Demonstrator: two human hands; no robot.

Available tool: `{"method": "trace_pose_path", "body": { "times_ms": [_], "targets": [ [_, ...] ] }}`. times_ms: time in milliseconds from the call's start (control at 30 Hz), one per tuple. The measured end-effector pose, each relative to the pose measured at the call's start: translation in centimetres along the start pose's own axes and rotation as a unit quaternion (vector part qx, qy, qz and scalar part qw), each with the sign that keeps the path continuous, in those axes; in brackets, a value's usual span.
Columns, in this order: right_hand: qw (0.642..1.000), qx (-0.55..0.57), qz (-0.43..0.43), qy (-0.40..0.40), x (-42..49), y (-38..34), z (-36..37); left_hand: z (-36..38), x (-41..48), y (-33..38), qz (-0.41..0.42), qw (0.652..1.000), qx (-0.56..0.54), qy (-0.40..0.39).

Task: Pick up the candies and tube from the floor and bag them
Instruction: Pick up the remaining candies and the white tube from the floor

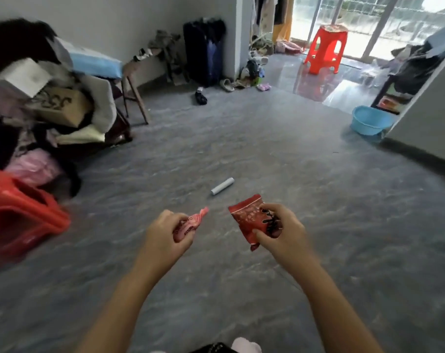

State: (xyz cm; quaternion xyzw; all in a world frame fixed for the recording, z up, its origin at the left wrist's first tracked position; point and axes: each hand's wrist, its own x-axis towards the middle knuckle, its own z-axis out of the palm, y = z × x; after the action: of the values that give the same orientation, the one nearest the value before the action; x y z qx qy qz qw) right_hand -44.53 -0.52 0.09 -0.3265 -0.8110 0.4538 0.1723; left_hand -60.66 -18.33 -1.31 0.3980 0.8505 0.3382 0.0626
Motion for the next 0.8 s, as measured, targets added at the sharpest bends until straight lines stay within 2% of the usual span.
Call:
{"method": "trace_pose_path", "body": {
  "times_ms": [267, 500, 633, 800],
  "targets": [
    [0.992, -0.015, -0.069, -0.109, -2.3, -9.7, 15.3, -11.0, -9.5, -11.8, -0.107, 0.99, -0.018, 0.086],
    [0.96, -0.059, -0.138, -0.238, -7.0, -19.4, 31.6, -20.3, -21.3, -23.1, -0.235, 0.955, -0.031, 0.18],
    [0.934, -0.077, -0.176, -0.301, -8.9, -23.7, 38.8, -23.5, -26.9, -27.3, -0.3, 0.916, -0.043, 0.261],
    [0.887, -0.073, -0.198, -0.411, -10.3, -28.4, 48.9, -26.7, -32.5, -32.7, -0.395, 0.849, -0.049, 0.347]
  ]
}}
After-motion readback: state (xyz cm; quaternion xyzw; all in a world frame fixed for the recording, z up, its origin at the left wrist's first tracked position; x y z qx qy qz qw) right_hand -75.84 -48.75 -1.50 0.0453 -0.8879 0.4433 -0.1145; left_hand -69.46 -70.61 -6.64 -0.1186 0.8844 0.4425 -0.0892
